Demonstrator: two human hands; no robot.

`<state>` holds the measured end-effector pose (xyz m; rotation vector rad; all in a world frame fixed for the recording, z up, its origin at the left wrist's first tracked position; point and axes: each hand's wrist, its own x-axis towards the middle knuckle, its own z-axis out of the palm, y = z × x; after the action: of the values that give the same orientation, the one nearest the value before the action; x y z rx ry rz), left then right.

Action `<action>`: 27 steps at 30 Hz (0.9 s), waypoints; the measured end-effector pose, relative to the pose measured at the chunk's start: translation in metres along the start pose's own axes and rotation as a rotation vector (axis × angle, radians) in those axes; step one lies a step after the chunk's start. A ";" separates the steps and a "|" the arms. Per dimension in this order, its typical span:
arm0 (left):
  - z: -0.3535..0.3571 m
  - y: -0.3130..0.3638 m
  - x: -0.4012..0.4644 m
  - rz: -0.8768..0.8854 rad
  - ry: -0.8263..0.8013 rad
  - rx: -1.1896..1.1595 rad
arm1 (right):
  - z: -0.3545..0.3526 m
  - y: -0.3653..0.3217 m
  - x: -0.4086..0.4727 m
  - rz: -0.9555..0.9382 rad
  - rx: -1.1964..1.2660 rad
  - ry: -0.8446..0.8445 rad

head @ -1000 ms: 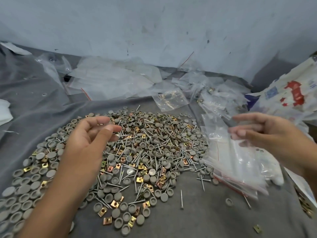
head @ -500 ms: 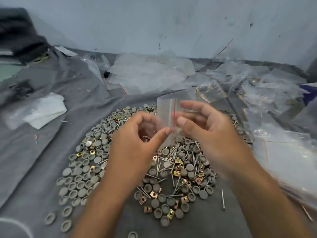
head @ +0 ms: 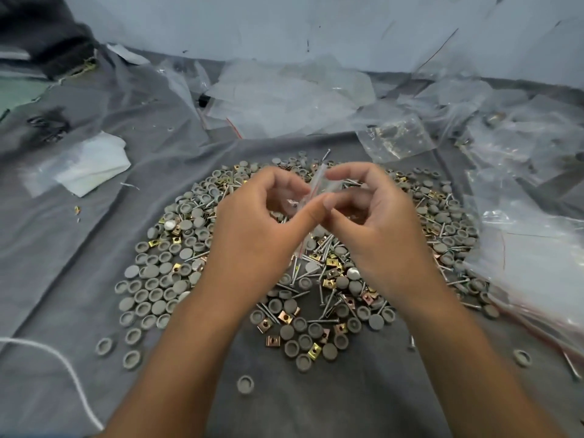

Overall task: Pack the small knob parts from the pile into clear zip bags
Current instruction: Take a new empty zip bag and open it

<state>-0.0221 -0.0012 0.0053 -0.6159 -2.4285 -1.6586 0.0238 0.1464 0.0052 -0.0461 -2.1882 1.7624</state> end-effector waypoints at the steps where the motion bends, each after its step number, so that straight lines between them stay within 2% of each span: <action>1: -0.001 0.000 0.001 -0.034 -0.017 -0.045 | 0.002 0.000 -0.001 -0.028 -0.018 0.003; 4: -0.004 0.002 0.002 -0.102 -0.092 -0.129 | 0.005 0.000 -0.004 -0.056 -0.048 0.010; 12: -0.017 -0.007 0.010 -0.190 -0.197 -0.233 | 0.002 0.000 0.000 0.119 0.163 -0.014; 17: -0.016 -0.007 0.011 -0.291 -0.198 -0.353 | -0.001 0.002 0.001 0.194 0.237 0.025; 19: -0.014 -0.009 0.010 -0.279 -0.135 -0.268 | -0.003 0.003 0.000 0.161 0.172 0.073; 23: -0.008 -0.007 0.006 -0.075 0.152 0.089 | 0.001 0.004 -0.005 -0.049 -0.075 0.234; 27: -0.007 -0.002 0.005 0.113 0.204 0.228 | 0.008 0.007 -0.006 -0.314 -0.467 0.296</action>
<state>-0.0281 -0.0069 0.0074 -0.5116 -2.3426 -1.3081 0.0265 0.1391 -0.0041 -0.0630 -2.1913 0.9881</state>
